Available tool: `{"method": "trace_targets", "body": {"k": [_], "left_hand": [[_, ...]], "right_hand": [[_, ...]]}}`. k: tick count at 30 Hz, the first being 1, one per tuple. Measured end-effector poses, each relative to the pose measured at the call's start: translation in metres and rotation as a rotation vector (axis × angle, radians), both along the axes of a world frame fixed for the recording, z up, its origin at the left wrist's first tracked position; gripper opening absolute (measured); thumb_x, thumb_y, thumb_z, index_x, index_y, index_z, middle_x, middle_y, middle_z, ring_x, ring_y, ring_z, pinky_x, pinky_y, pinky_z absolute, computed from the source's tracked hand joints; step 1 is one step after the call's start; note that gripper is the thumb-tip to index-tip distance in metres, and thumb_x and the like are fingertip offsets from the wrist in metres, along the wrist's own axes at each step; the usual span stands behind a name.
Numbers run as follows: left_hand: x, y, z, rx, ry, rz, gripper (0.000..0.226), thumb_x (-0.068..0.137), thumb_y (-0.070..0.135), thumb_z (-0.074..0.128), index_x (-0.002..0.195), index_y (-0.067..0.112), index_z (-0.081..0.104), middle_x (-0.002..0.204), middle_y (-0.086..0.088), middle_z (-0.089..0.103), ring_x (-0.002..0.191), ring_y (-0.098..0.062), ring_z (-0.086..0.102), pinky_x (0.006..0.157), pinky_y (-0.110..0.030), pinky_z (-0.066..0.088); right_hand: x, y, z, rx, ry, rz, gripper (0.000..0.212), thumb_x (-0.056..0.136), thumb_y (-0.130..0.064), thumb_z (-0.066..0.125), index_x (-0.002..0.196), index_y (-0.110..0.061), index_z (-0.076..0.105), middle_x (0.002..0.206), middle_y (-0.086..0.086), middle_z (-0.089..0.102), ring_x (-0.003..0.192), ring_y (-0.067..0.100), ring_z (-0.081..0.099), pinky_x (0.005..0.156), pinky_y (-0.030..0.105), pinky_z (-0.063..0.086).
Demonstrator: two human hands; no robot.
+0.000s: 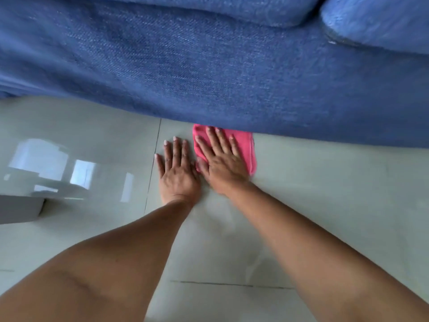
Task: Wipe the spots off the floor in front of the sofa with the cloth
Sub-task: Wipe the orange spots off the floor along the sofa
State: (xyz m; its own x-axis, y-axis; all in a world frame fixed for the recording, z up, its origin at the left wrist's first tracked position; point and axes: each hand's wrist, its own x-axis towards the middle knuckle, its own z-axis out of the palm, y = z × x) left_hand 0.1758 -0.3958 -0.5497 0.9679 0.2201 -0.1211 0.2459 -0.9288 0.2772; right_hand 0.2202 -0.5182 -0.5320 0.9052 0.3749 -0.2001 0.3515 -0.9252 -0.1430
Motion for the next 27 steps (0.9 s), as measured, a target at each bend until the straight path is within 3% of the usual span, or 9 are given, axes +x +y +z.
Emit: {"method": "trace_targets", "body": {"k": [2, 4, 9, 13, 15, 18, 22, 25, 27], "left_hand": [[-0.001, 0.000, 0.002, -0.011, 0.002, 0.003, 0.061, 0.097, 0.032, 0.016, 0.156, 0.018, 0.012, 0.164, -0.003, 0.004, 0.151, -0.023, -0.004, 0.121, -0.044, -0.007], [-0.003, 0.000, 0.002, -0.001, -0.017, 0.010, 0.060, 0.097, 0.030, 0.018, 0.156, 0.018, 0.012, 0.164, -0.002, 0.005, 0.151, -0.023, -0.003, 0.121, -0.044, -0.006], [-0.002, -0.005, -0.001, 0.024, -0.024, 0.017, 0.059, 0.098, 0.026, 0.023, 0.155, 0.016, 0.013, 0.164, -0.003, 0.006, 0.151, -0.026, -0.002, 0.121, -0.046, -0.005], [-0.001, -0.004, -0.002, 0.047, -0.013, 0.012, 0.060, 0.098, 0.027, 0.024, 0.155, 0.015, 0.013, 0.164, -0.005, 0.006, 0.151, -0.027, -0.002, 0.121, -0.048, -0.003], [-0.001, -0.005, 0.000, 0.071, 0.011, 0.008, 0.060, 0.098, 0.027, 0.024, 0.155, 0.015, 0.011, 0.164, -0.004, 0.004, 0.151, -0.027, -0.003, 0.121, -0.049, -0.004], [0.002, -0.012, 0.006, 0.123, 0.073, 0.025, 0.061, 0.098, 0.027, 0.022, 0.155, 0.013, 0.009, 0.164, -0.005, 0.003, 0.151, -0.026, -0.004, 0.119, -0.052, -0.008], [0.009, -0.034, 0.020, 0.195, 0.099, 0.059, 0.062, 0.096, 0.020, 0.024, 0.155, 0.012, 0.008, 0.164, -0.009, 0.003, 0.151, -0.029, -0.005, 0.118, -0.055, -0.009], [0.019, -0.083, 0.023, 0.072, 0.029, -0.133, 0.062, 0.097, 0.025, 0.029, 0.155, 0.012, 0.010, 0.164, -0.007, 0.005, 0.151, -0.027, -0.004, 0.119, -0.050, -0.010], [0.024, -0.121, 0.017, 0.040, 0.034, -0.273, 0.065, 0.097, 0.037, 0.021, 0.156, 0.012, 0.008, 0.164, -0.005, 0.002, 0.151, -0.025, -0.005, 0.120, -0.049, -0.008]], "right_hand": [[-0.042, -0.035, 0.000, 0.019, 0.018, 0.192, 0.062, 0.095, -0.050, 0.024, 0.154, -0.031, 0.020, 0.164, 0.001, 0.013, 0.151, 0.021, 0.010, 0.121, 0.048, 0.010], [-0.073, -0.097, -0.001, -0.002, -0.005, 0.202, 0.062, 0.095, -0.049, 0.032, 0.154, -0.031, 0.018, 0.164, 0.000, 0.014, 0.151, 0.022, 0.012, 0.120, 0.048, 0.014], [-0.024, -0.202, 0.001, -0.151, 0.008, -0.367, 0.066, 0.092, -0.051, 0.016, 0.154, -0.029, 0.017, 0.164, 0.004, 0.013, 0.151, 0.024, 0.011, 0.122, 0.043, 0.003], [0.043, -0.140, 0.004, -0.053, 0.023, -0.652, 0.059, 0.090, -0.051, 0.018, 0.136, -0.033, 0.050, 0.155, 0.004, 0.038, 0.145, 0.027, 0.023, 0.120, 0.049, 0.007], [0.045, -0.098, 0.003, -0.032, 0.028, -0.553, 0.052, 0.094, -0.049, 0.025, 0.136, -0.031, 0.050, 0.153, 0.002, 0.041, 0.143, 0.026, 0.025, 0.119, 0.047, 0.010], [-0.002, -0.071, 0.004, -0.043, 0.000, -0.178, 0.063, 0.093, -0.050, 0.022, 0.153, -0.031, 0.024, 0.164, 0.001, 0.017, 0.150, 0.024, 0.011, 0.121, 0.047, 0.005], [-0.088, -0.151, 0.002, -0.022, 0.015, 0.154, 0.062, 0.096, -0.049, 0.031, 0.154, -0.031, 0.020, 0.164, 0.000, 0.010, 0.151, 0.022, 0.008, 0.121, 0.046, 0.006], [-0.095, -0.243, 0.003, -0.127, 0.001, -0.132, 0.063, 0.096, -0.051, 0.024, 0.155, -0.034, 0.013, 0.164, -0.003, 0.007, 0.152, 0.019, 0.006, 0.120, 0.046, 0.010], [-0.068, -0.283, 0.005, -0.158, 0.047, -0.459, 0.066, 0.093, -0.053, 0.012, 0.155, -0.034, 0.000, 0.165, -0.002, -0.006, 0.151, 0.017, -0.006, 0.122, 0.043, 0.000]]}}
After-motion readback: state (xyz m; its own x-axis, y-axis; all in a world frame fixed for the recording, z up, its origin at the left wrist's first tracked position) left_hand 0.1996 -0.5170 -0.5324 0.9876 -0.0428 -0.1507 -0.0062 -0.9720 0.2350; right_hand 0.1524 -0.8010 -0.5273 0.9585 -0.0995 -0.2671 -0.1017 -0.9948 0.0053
